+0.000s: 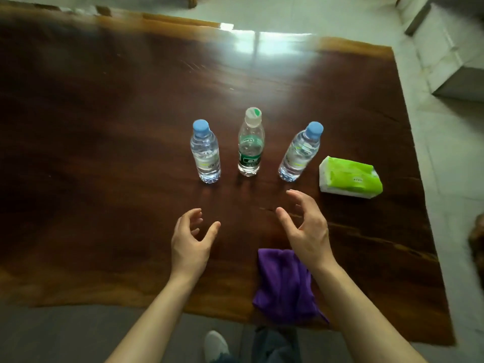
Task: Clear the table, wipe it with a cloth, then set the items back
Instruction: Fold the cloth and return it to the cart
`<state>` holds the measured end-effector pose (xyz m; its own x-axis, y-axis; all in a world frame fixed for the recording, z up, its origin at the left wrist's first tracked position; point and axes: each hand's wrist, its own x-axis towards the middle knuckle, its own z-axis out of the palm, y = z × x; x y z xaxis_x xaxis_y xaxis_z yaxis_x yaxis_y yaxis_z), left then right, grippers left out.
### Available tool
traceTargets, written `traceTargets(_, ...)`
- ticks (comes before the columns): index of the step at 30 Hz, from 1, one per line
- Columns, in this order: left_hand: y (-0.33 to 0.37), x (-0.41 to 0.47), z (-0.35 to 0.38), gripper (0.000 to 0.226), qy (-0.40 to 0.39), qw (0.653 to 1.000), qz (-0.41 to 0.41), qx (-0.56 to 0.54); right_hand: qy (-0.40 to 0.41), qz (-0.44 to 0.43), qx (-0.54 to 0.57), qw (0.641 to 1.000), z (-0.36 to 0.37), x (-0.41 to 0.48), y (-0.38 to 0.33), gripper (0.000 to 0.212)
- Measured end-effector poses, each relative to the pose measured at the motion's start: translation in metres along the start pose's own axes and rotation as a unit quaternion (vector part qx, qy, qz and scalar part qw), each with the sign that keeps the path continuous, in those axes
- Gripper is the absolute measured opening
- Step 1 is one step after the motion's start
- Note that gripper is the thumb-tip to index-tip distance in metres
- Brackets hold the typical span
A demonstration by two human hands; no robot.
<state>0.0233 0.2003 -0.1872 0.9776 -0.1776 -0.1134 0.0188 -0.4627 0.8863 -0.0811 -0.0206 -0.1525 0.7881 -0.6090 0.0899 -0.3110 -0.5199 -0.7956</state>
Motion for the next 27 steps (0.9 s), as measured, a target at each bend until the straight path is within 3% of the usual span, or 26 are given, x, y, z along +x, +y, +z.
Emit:
traceTargets(6, 0.001, -0.043, 0.013, 0.036, -0.084, 0.996, 0.016, 0.027, 0.035, 0.075, -0.015, 0.996, -0.03, -0.069, 0.025, 0.02)
traceTargets(11, 0.002, -0.06, 0.043, 0.039, -0.147, 0.987, 0.023, 0.064, 0.016, 0.144, -0.041, 0.989, -0.041, -0.109, 0.05, 0.021)
traceTargets(15, 0.0, -0.066, 0.066, 0.041, -0.171, 0.981, -0.033, 0.089, -0.01, 0.212, -0.035, 0.977, -0.035, -0.116, 0.064, 0.026)
traceTargets(22, -0.004, -0.059, 0.098, 0.035, -0.132, 0.979, -0.096, 0.125, -0.035, 0.25, -0.064, 0.965, -0.011, -0.09, 0.081, 0.03)
traceTargets(27, -0.005, -0.062, 0.103, 0.014, -0.114, 0.982, -0.111, 0.101, -0.064, 0.242, -0.07, 0.966, -0.001, -0.084, 0.084, 0.023)
